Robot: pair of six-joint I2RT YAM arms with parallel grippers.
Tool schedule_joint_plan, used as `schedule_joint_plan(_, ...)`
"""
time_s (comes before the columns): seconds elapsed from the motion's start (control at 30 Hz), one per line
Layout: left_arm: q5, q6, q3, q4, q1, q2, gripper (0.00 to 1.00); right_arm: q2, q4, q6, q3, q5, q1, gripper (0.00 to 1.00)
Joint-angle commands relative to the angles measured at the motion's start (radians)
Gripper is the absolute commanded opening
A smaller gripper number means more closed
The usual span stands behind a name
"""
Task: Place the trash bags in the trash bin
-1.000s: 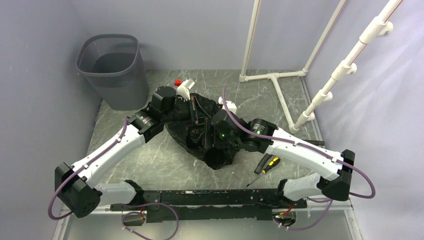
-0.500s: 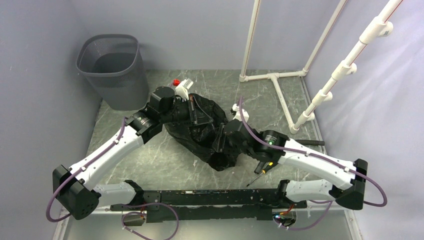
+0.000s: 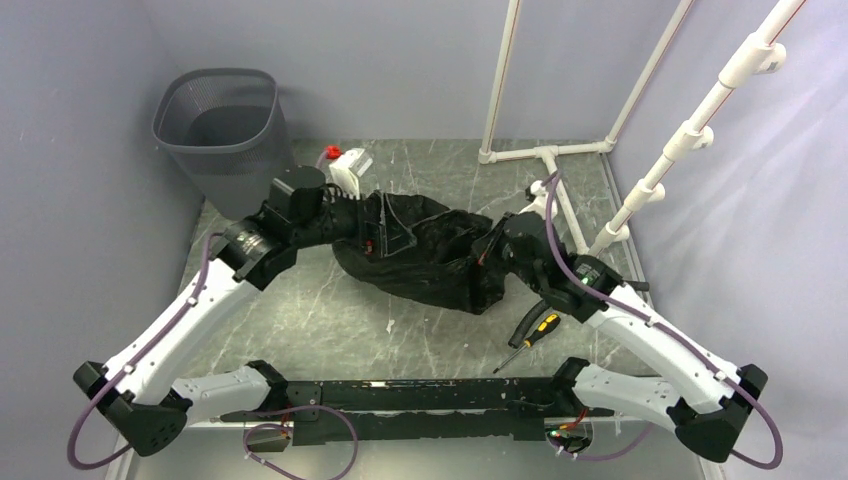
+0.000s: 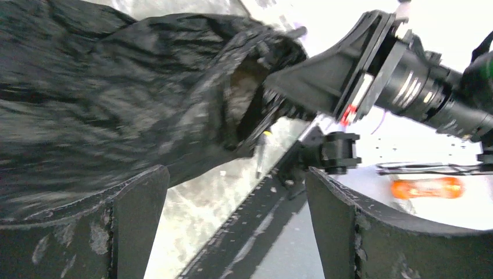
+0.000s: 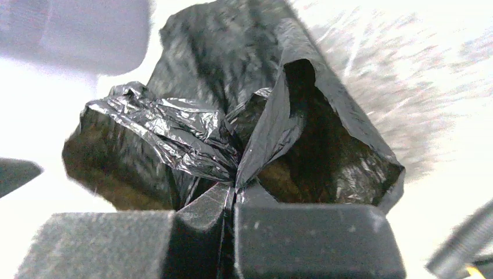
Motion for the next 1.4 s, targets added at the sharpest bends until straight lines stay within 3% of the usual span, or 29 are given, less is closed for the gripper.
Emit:
schedule_joint_plan(0.0,-0.178,0.200,0.135,-0.202,-0.001,-0.029,0.93,-0.002,-0.133,-0.177,0.130,0.131,-0.074,0.00)
schedule_joint_plan(0.1,-0.331,0.252,0.193,-0.323,-0.001,0.010,0.93,-0.045,-0.085,-0.286,0.208,0.161,-0.074,0.00)
schedule_joint_plan(0.23,-0.492,0.298,0.250,-0.407,0.039,0.058,0.93,-0.179,0.208,-0.436,0.140,-0.032,-0.074,0.00)
schedule_joint_plan(0.3,-0.535,0.325,0.288,-0.433,0.086,0.086,0.93,-0.202,0.264,-0.500,0.125,-0.183,-0.074,0.00)
schedule_joint_plan(0.37,-0.544,0.359,0.329,-0.445,0.145,0.106,0.93,-0.132,0.152,-0.588,0.182,-0.327,-0.074,0.00)
schedule_joint_plan(0.4,-0.542,0.376,0.351,-0.442,0.176,0.115,0.93,-0.067,0.027,-0.595,0.230,-0.277,-0.075,0.00)
schedule_joint_plan(0.43,-0.538,0.388,0.380,-0.434,0.219,0.125,0.93,0.014,-0.113,-0.537,0.283,-0.111,-0.074,0.00)
schedule_joint_plan(0.5,-0.510,0.413,0.424,-0.418,0.300,0.152,0.93,0.130,-0.339,-0.406,0.362,0.129,-0.074,0.00)
schedule_joint_plan(0.53,-0.486,0.420,0.451,-0.420,0.341,0.174,0.93,0.126,-0.322,-0.417,0.357,0.106,-0.074,0.00)
schedule_joint_plan(0.67,-0.434,0.458,0.574,-0.431,0.501,0.271,0.93,-0.064,0.122,-0.521,0.154,-0.328,-0.078,0.00)
schedule_joint_plan(0.83,-0.326,0.518,0.721,-0.422,0.638,0.384,0.93,0.024,-0.060,-0.501,0.279,-0.178,-0.079,0.00)
schedule_joint_plan(0.93,-0.291,0.584,0.765,-0.396,0.653,0.437,0.93,0.013,-0.021,-0.513,0.254,-0.250,-0.079,0.00)
schedule_joint_plan(1.03,-0.151,0.691,0.718,-0.290,0.707,0.444,0.93,0.013,0.004,-0.491,0.235,-0.311,-0.079,0.00)
schedule_joint_plan(1.13,-0.107,0.719,0.706,-0.229,0.744,0.484,0.93,0.026,0.008,-0.468,0.222,-0.325,-0.079,0.00)
schedule_joint_plan(1.37,0.003,0.777,0.782,-0.265,0.782,0.636,0.84,0.046,-0.009,-0.450,0.220,-0.341,-0.079,0.00)
